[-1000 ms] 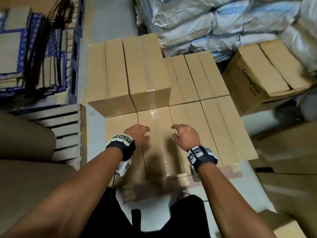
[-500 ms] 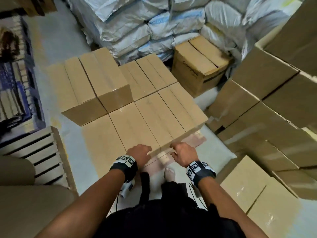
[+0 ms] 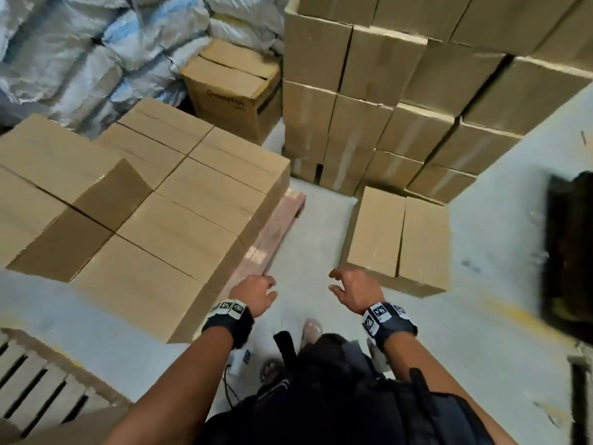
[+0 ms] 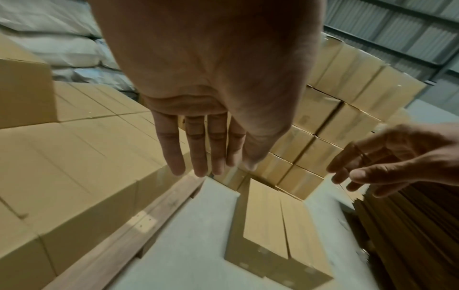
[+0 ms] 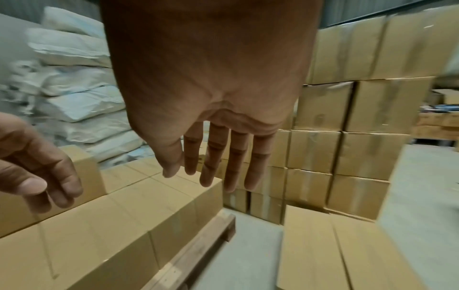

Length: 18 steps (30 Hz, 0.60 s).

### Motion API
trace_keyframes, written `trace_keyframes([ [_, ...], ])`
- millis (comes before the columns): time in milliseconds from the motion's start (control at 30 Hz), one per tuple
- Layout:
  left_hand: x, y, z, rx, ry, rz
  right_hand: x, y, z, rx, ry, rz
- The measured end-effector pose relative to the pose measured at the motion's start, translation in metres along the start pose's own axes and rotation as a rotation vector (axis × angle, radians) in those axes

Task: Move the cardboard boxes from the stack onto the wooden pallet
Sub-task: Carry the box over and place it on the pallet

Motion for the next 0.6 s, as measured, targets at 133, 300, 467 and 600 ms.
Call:
trace_keyframes([
  [133, -0.006, -0.018, 0.069, 0.089, -0.089, -0.019, -0.059, -0.015, 0.067, 0.096, -0.181, 0.017],
  [300, 0.005, -0.049, 0.149, 0.156, -0.160, -0.080, -0.116, -0.024, 0.144, 0.188, -0.296, 0.061],
  [467, 0.021, -0.084, 0.232, 0.237, -0.186, -0.128, -0.157, -0.021, 0.222, 0.245, -0.358, 0.081],
  [600, 0.034, -0.102, 0.290, 0.282, -0.216, -0.137, -0.166, -0.019, 0.274, 0.260, -0.377, 0.075],
])
Point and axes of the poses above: each hand's wrist, its own x-axis towards the middle knuckle, its own y-axis out of the back of the hand, z = x × y, the point moved 5 cm from there along x, towards the middle knuckle, and after that the axes turned 1 degree about -x, right-handed, at the moved point
